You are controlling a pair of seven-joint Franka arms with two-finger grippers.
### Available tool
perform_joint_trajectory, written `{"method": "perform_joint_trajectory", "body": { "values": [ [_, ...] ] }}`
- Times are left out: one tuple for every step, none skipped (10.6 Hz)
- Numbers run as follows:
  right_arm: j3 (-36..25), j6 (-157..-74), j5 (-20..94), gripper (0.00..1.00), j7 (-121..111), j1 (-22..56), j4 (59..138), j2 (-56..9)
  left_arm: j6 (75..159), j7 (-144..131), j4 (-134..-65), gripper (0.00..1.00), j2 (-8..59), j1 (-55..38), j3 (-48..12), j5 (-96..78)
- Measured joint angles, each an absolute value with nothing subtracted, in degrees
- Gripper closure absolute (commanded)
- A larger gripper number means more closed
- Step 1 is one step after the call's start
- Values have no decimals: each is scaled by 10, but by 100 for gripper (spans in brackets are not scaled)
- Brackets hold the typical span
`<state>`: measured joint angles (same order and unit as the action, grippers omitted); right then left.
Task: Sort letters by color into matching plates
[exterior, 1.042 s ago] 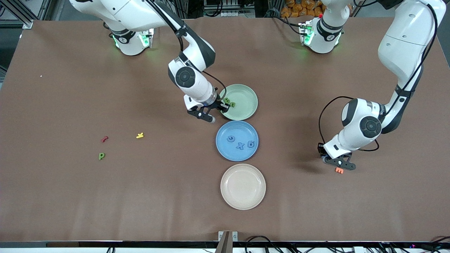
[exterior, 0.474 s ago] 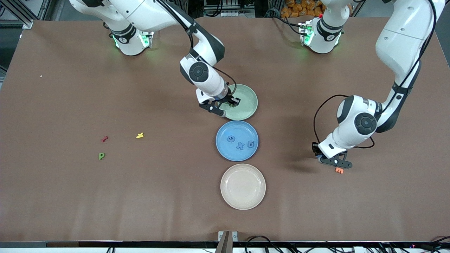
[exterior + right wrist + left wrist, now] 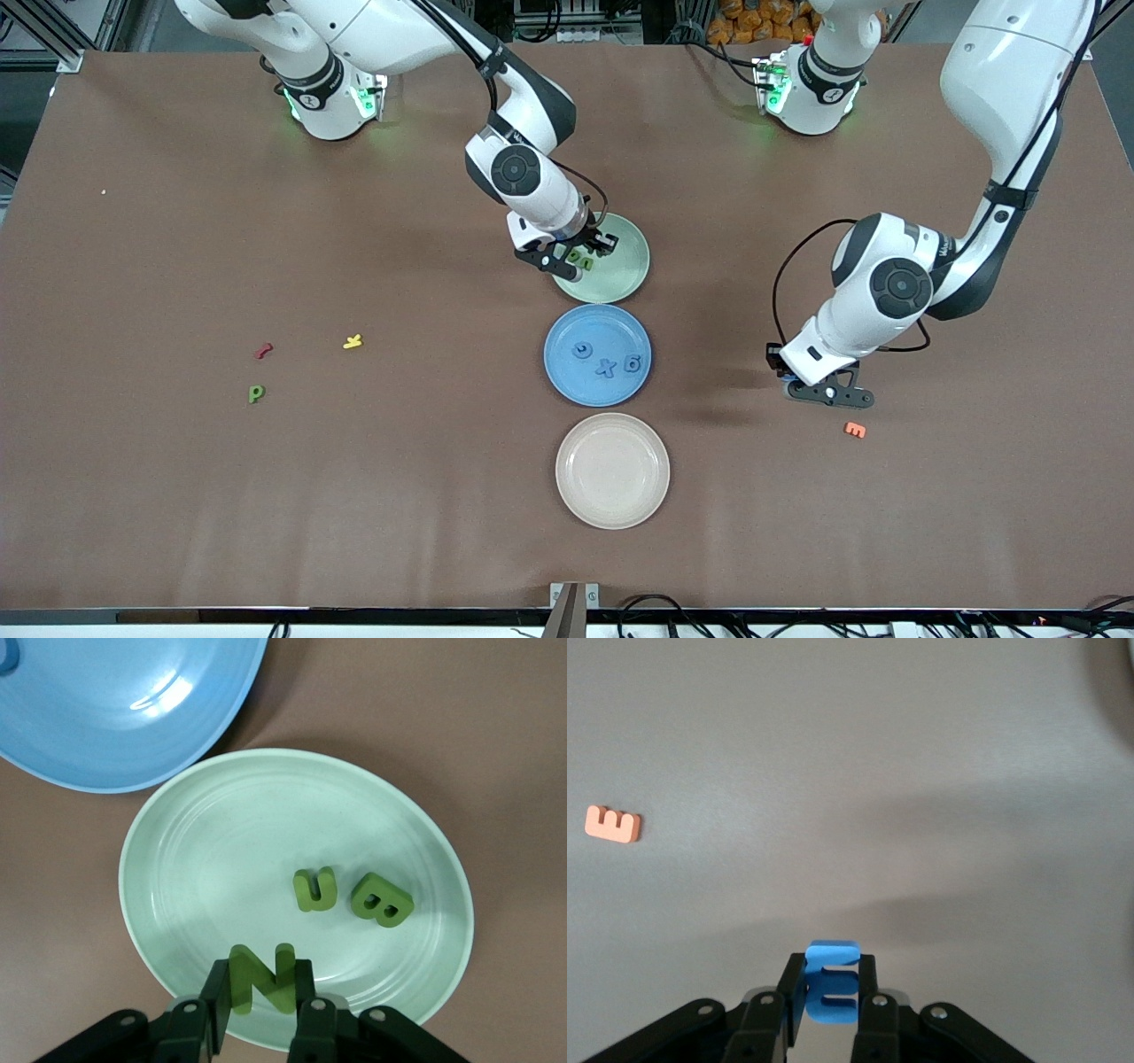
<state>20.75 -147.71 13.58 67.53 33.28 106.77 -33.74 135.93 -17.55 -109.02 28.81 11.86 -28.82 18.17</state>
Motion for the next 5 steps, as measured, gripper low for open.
{"method": "perform_joint_trajectory", "body": {
  "values": [
    [207,-1477,136,0,676,333,1067,-337,1339,-193,-1085,100,282,118,-300,182],
    [207,-1474,135,0,678,332,1064,-337,1319,-209,-1077,100,279,118,-313,182],
    [207,-1466,135,0,679,330,1060,-336,1302,-227,-1066,100,278,118,-327,182],
    [206,-1456,135,0,679,325,1055,-334,1290,-243,-1057,100,278,118,-338,182],
    [206,-1446,135,0,679,320,1051,-331,1283,-261,-1050,100,278,117,-349,182]
  ]
}}
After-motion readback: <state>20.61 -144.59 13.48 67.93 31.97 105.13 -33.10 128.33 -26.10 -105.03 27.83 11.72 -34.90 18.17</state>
